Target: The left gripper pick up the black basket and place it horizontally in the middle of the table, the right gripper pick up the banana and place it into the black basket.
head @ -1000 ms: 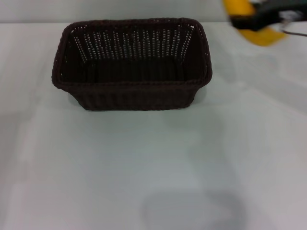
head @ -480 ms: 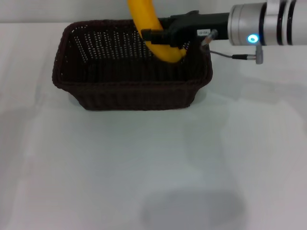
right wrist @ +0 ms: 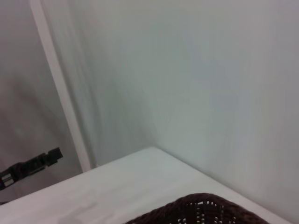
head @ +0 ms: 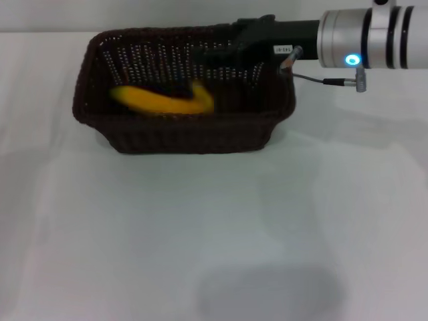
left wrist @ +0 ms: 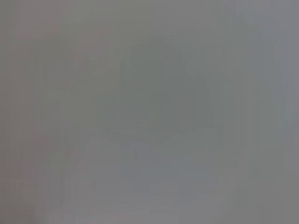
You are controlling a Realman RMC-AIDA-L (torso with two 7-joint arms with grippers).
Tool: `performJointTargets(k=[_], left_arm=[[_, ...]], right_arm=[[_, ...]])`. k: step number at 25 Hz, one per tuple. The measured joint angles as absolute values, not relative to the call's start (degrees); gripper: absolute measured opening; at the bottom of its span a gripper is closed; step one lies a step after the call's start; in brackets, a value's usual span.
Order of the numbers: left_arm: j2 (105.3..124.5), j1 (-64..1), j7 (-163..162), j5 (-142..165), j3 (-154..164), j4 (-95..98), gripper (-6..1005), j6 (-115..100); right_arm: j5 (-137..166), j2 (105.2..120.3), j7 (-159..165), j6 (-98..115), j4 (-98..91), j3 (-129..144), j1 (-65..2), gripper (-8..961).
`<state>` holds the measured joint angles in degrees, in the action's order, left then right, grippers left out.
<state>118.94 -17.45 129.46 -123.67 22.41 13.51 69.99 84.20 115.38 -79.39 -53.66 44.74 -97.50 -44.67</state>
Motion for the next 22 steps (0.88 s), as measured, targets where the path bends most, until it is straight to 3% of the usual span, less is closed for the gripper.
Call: performJointTargets(k=[4, 10, 22], left_arm=[[118.91, -17.66, 129.46, -123.66, 22.56, 13.59, 861, 69.99], [118.91, -17.41, 129.47, -123.65, 22.65, 13.62, 861, 69.98], [119.00, -16.74, 130.42, -123.54, 22.68, 13.67, 861, 71.36]], right_arm=[[83.42, 115.30, -80.17, -54.78, 50.37, -102.16, -39.44, 642], [66.90, 115.11, -87.90, -61.56, 49.31, -113.56, -29.48, 854], [48.51, 115.31, -114.22, -81.67, 29.87, -133.73, -17.51, 873]])
